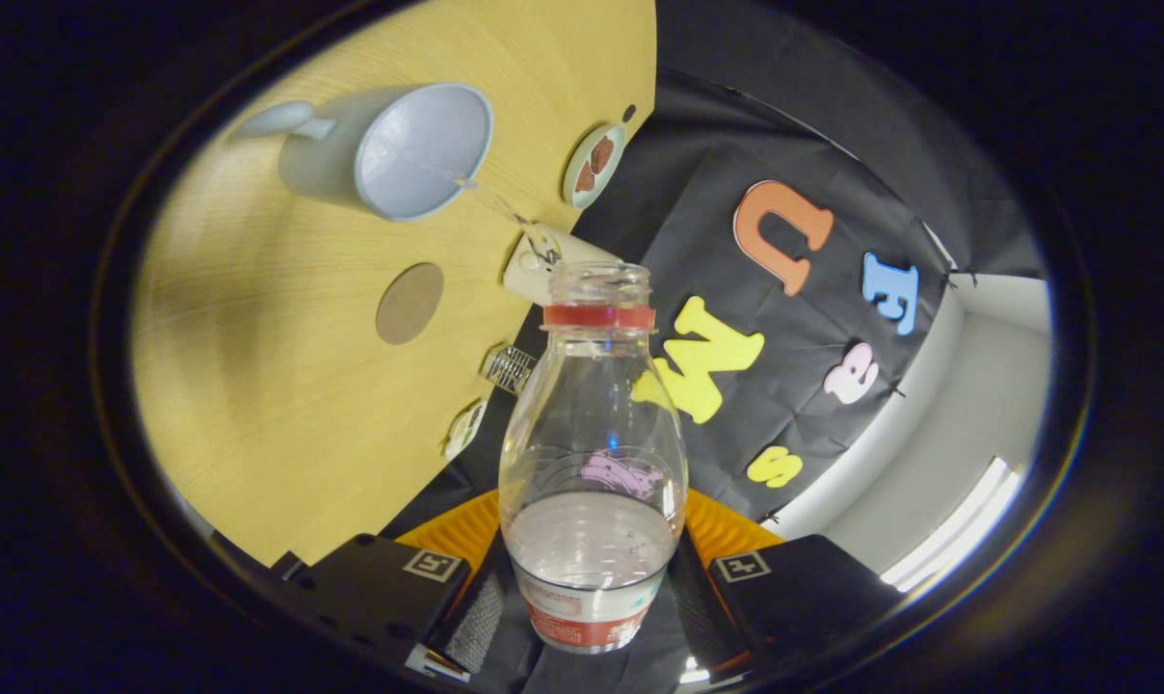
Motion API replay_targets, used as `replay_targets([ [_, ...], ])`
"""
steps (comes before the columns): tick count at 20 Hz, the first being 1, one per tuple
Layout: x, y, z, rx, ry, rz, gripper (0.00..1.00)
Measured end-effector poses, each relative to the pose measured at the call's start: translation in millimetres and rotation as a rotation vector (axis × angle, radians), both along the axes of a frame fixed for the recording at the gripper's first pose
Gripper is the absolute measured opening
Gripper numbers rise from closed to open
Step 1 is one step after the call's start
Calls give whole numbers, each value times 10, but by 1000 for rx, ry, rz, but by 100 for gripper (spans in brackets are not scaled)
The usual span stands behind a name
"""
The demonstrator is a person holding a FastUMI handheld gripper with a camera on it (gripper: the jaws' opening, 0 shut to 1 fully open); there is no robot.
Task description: Take the bottle from table, then pour the juice into the cup, finally place the bottle on the coaster
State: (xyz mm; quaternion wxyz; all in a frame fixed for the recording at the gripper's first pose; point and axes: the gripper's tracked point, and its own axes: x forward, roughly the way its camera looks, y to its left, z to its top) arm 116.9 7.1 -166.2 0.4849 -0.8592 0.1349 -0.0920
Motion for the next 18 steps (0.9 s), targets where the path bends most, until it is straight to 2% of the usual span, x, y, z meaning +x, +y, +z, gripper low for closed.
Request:
replay_targets([
  [7, 20, 1, -6, -59, 14, -8, 81],
  [13, 53, 185, 35, -117, 17, 54, 81],
  [18, 34, 217, 90, -184, 1, 48, 81],
])
